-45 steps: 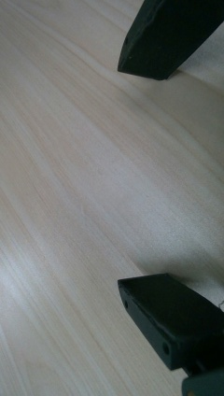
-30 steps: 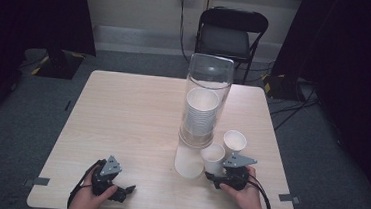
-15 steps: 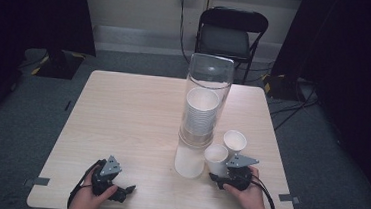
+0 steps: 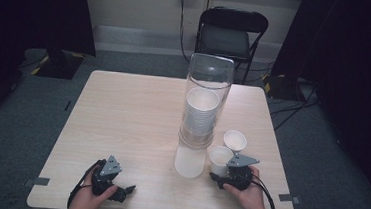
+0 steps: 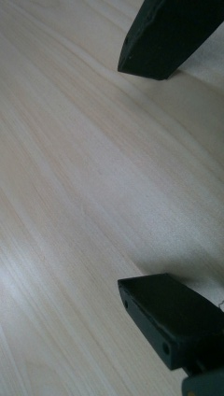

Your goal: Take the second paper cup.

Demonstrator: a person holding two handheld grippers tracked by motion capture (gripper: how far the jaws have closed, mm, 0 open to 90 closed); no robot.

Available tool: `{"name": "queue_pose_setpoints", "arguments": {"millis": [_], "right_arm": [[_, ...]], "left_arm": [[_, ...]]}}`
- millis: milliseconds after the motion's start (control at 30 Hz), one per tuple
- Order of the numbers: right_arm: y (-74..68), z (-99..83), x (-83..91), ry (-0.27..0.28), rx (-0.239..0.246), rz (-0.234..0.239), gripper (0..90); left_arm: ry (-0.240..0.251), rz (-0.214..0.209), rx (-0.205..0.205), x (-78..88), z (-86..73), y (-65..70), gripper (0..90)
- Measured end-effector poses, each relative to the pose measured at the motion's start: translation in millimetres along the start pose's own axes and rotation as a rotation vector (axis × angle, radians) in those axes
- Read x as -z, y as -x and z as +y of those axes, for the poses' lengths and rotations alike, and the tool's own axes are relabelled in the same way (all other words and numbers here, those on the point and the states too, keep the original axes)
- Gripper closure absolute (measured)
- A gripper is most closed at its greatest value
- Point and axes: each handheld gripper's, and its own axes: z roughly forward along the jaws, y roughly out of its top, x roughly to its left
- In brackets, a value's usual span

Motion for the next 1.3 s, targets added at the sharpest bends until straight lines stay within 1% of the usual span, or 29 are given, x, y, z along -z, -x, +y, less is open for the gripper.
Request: {"name": "queue_pose_setpoints", "arguments": {"millis": [167, 200, 267, 433, 633, 833, 867, 900, 1000, 1100, 1200, 1233, 1267, 1300], "right_arm": [[0.5, -0.1, -0.1, -0.004, -0.002, 0.000, 28.9], [0.4, -0.1, 0.0, -0.004, -0.001, -0.001, 28.0], [0.1, -0.3, 0.2, -0.005, 0.000, -0.007, 25.9], [0.3, -1.6, 1.8, -0.006, 0.004, 0.000, 25.6], [0.7, -2.7, 5.3, -0.018, 0.011, -0.003, 21.3], [2.9, -3.2, 10.5, -0.012, -0.006, 0.007, 18.8], [3.4, -3.5, 12.5, -0.014, -0.018, 0.008, 18.0], [4.4, -3.8, 13.2, -0.009, -0.015, 0.010, 17.8], [7.5, -5.5, 17.3, -0.017, -0.028, 0.024, 16.9], [9.4, -7.9, 21.2, -0.030, -0.024, 0.025, 16.9], [11.7, -10.9, 24.3, -0.031, -0.019, 0.027, 16.9], [12.0, -11.6, 25.6, -0.035, -0.024, 0.025, 16.9], [13.5, -12.5, 26.7, -0.034, -0.020, 0.027, 17.0], [14.7, -13.7, 28.0, -0.025, -0.029, 0.031, 17.4]], "left_arm": [[0.002, 0.000, 0.000, -0.2, -0.1, 0.0, 0.0], [-0.004, 0.001, -0.001, 0.3, 0.2, 0.0, 0.0], [0.002, 0.000, 0.000, -0.1, -0.1, 0.0, 0.0], [0.002, 0.000, 0.000, -0.1, 0.0, 0.0, 0.0], [0.001, 0.000, 0.000, -0.1, 0.0, 0.0, 0.0], [0.002, 0.000, 0.000, -0.1, 0.0, 0.0, 0.0], [-0.001, 0.001, -0.001, 0.1, 0.1, -0.1, 0.0], [-0.001, 0.000, 0.000, 0.0, 0.1, -0.1, 0.0], [0.000, 0.000, 0.000, 0.0, 0.0, 0.0, 0.0], [0.000, 0.000, 0.000, 0.0, 0.0, 0.0, 0.0], [0.002, 0.000, 0.000, -0.1, -0.1, 0.0, 0.0], [-0.001, 0.000, -0.001, 0.0, 0.1, -0.1, 0.0], [-0.001, 0.000, 0.000, 0.0, 0.1, -0.1, 0.0], [0.000, 0.000, 0.000, 0.0, 0.0, 0.0, 0.0]]}}
